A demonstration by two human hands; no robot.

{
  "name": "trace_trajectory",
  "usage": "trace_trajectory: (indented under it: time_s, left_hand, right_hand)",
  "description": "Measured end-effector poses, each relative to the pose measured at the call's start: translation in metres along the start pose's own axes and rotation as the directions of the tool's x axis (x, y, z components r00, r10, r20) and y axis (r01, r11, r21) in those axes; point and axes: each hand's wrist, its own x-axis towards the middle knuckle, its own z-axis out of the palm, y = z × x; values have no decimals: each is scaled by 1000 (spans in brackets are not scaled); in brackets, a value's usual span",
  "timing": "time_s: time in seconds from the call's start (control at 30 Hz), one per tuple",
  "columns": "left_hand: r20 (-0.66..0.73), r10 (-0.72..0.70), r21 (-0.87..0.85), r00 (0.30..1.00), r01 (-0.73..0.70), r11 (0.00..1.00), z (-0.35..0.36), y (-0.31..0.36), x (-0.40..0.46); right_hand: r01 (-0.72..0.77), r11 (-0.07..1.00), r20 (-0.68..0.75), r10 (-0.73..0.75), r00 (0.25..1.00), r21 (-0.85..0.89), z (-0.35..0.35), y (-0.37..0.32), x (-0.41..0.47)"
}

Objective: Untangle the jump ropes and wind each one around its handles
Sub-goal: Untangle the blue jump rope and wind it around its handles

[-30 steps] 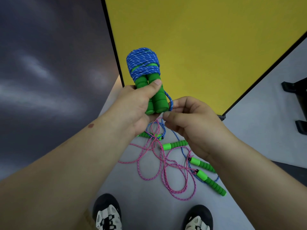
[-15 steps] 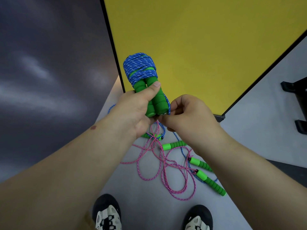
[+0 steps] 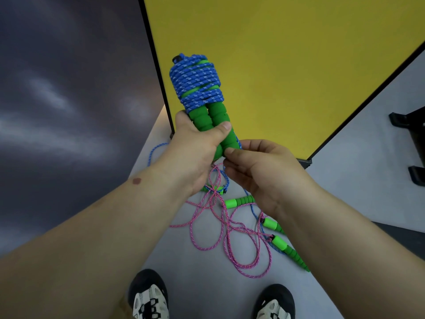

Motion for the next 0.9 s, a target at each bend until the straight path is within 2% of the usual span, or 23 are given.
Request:
trace_trajectory:
  time_s: [0.1, 0.2, 0.37, 0.43, 0.5, 0.57, 0.63, 0.73, 0.77, 0.83, 0.9]
  left_hand:
    - [-10, 72, 84, 997, -71, 994, -2, -6, -1]
    - [-21, 122, 134, 992, -118, 984, -5, -7, 0]
    - [-30, 44, 54, 999, -42, 998, -8, -1, 4]
    - [-18, -17, 12, 1000, 17, 1000, -7, 1, 3]
    - [15, -75, -2, 997, 75, 997, -6, 1, 1]
    - [46, -111, 12, 993, 111, 994, -4, 0, -2]
    - [66, -121, 29, 990, 119, 992, -3, -2, -2]
    - [46, -144, 70, 989, 141, 988, -3, -1, 0]
    - [43, -168, 92, 985, 163, 982, -3, 1, 0]
    - [50, -222, 153, 974, 212, 965, -5, 4, -1]
    - [33, -196, 203, 980, 186, 961, -6, 8, -1]
  right_hand:
    - [10, 1000, -55, -11, 998, -18, 1, 2, 1]
    - [6, 998, -21, -5, 1000, 66, 4, -2, 3]
    - [3, 996, 94, -11, 995, 84, 0, -9, 4]
    - [93, 996, 96, -92, 991, -15, -4, -8, 7]
    - [214, 957, 72, -204, 976, -194, -6, -6, 12]
    - [233, 930, 60, -225, 972, -285, -10, -3, 16]
    - [201, 935, 109, -176, 978, -292, -12, 0, 18]
    - [338, 825, 221, -263, 939, -453, -11, 2, 15]
    - [362, 800, 226, -286, 931, -478, -11, 2, 14]
    - [338, 821, 207, -271, 940, -460, -12, 4, 16]
    - [310, 844, 181, -255, 950, -438, -14, 7, 18]
